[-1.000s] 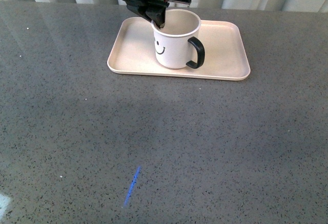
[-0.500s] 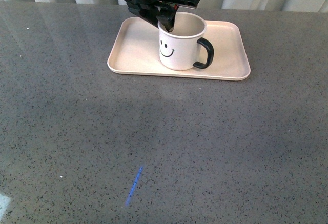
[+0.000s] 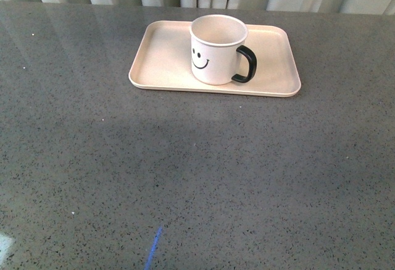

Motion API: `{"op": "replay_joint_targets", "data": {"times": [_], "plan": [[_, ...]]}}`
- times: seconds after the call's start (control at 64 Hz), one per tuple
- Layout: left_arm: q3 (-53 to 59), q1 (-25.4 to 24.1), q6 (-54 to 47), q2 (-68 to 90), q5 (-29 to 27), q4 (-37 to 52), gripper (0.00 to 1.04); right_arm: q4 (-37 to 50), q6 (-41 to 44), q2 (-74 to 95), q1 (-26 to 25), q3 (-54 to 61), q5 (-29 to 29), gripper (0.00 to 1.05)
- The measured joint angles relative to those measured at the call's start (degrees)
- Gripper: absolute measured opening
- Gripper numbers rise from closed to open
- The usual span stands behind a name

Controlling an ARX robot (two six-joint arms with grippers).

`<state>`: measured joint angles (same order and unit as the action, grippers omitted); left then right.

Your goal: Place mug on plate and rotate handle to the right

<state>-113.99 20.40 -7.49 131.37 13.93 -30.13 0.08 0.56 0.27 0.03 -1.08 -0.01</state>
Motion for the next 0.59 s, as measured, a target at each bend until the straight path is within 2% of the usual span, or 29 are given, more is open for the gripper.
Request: {"op": "replay_joint_targets", "data": {"times": [0.078,0.172,0.188,0.203,0.219,0.25,0.312,0.344,0.438,0.516,0.594], "plan": [[7.28,-1.84,1.73,-6.62,0.15,5.75,0.96,0.0,0.0,0.0,0.0,-0.02,0.02,0.96],[11.02,-3.34,2.8,-10.69,-0.5,8.2,0.95,0.02,0.0,0.0,0.0,0.0,0.02,0.96],[13.46,-3.37,3.56,-11.85,-4.59,12.72,0.92,0.0,0.0,0.0,0.0,0.0,0.0,0.96],[15.06,-3.39,3.74,-12.46,-5.86,15.89,0.91,0.02,0.0,0.0,0.0,-0.02,0.0,0.96],[18.4,-3.37,4.48,-13.64,-12.02,22.25,0.87,0.02,0.0,-0.02,0.0,0.0,0.0,0.96],[23.82,-3.39,5.11,-15.34,-18.21,31.8,0.82,0.0,0.0,0.0,0.0,0.0,-0.11,0.96],[35.67,-4.02,5.92,-18.78,-26.43,50.36,0.71,0.0,0.0,0.0,0.0,0.0,-0.04,0.96],[41.44,-4.5,6.25,-20.39,-27.96,58.97,0.66,0.0,0.0,0.0,0.0,-0.02,-0.02,0.96],[55.56,-6.23,6.8,-26.14,-27.56,75.21,0.5,0.0,0.0,0.0,0.0,0.0,0.04,0.96],[63.71,-7.39,6.97,-30.97,-26.12,81.55,0.37,0.0,0.0,0.0,0.0,-0.02,0.04,0.96],[74.47,-9.79,7.15,-37.62,-24.55,85.7,0.16,0.0,0.0,0.0,0.0,0.0,0.0,0.96]]}}
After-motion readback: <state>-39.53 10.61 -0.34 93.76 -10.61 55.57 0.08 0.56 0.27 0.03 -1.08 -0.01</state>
